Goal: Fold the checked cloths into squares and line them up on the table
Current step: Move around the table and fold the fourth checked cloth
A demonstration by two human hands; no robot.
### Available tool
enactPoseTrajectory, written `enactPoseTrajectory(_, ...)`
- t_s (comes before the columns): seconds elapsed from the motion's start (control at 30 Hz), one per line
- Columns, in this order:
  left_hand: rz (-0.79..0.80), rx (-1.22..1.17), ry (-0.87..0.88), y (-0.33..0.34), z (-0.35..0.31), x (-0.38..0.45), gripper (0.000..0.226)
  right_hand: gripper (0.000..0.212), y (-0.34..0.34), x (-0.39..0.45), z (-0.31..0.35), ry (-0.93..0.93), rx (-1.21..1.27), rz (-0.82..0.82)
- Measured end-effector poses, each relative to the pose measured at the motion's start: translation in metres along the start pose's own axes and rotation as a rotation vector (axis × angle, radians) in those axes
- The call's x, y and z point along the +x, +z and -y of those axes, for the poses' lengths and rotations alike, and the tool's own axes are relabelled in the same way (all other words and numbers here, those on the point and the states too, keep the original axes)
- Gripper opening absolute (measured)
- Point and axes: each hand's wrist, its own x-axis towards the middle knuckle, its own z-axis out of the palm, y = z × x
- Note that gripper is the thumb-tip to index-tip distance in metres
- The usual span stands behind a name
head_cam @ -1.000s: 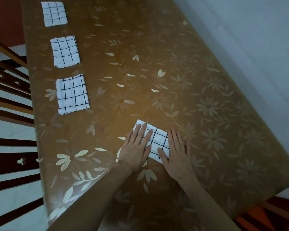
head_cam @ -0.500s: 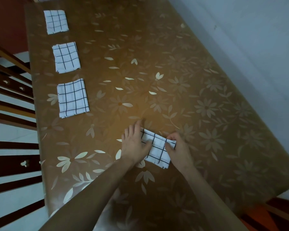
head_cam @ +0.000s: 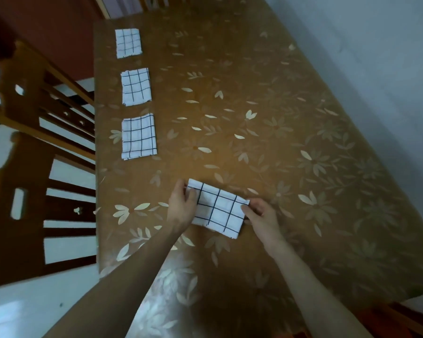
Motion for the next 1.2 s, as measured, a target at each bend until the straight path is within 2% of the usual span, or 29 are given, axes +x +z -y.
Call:
enactPoseTrajectory(0.07,-0.008,0.013,-0.039,-0.017,0.0,-0.005,0.007,0.011,0.012,-0.009,0.001,-0.034,-0.002,0.002)
enactPoseTrajectory(0.2,0.033,-0.031,-0.133,-0.049,0.006,-0.006,0.019,0.014,0.043,-0.022,0.0,-0.044,0.012,-0.044)
enactPoseTrajectory(0.37,0.001,-0.053,-0.154,-0.089,0.019,0.0,0.018,0.023,0.089,-0.036,-0.001,0.149,0.289,-0.064)
enactPoseTrajectory(0.5,0.023,-0.032,-0.123,-0.122,0.037,0.018,0.01,0.006,0.127,-0.049,-0.006,0.047,0.091,-0.139)
enactPoseTrajectory(0.63,0.1,-0.05,-0.133,-0.154,0.049,0.036,0.007,0.001,0.167,-0.069,-0.007,-0.013,0.07,-0.248)
enactPoseTrajectory(0.77,0.197,-0.097,-0.14,-0.181,0.059,0.044,0.011,0.011,0.205,-0.091,-0.012,-0.016,0.048,-0.414)
enactPoseTrajectory(0.9,0.269,-0.117,-0.185,-0.202,0.065,0.045,0.017,0.009,0.236,-0.113,-0.01,0.054,0.214,-0.448)
enactPoseTrajectory(1.1,0.307,-0.063,-0.181,-0.221,0.064,0.048,0.017,0.007,0.264,-0.147,-0.013,0.019,0.117,-0.563)
enactPoseTrajectory(1.2,0.319,-0.029,-0.138,-0.227,0.058,0.049,0.021,0.009,0.276,-0.154,-0.018,0.022,0.18,-0.585)
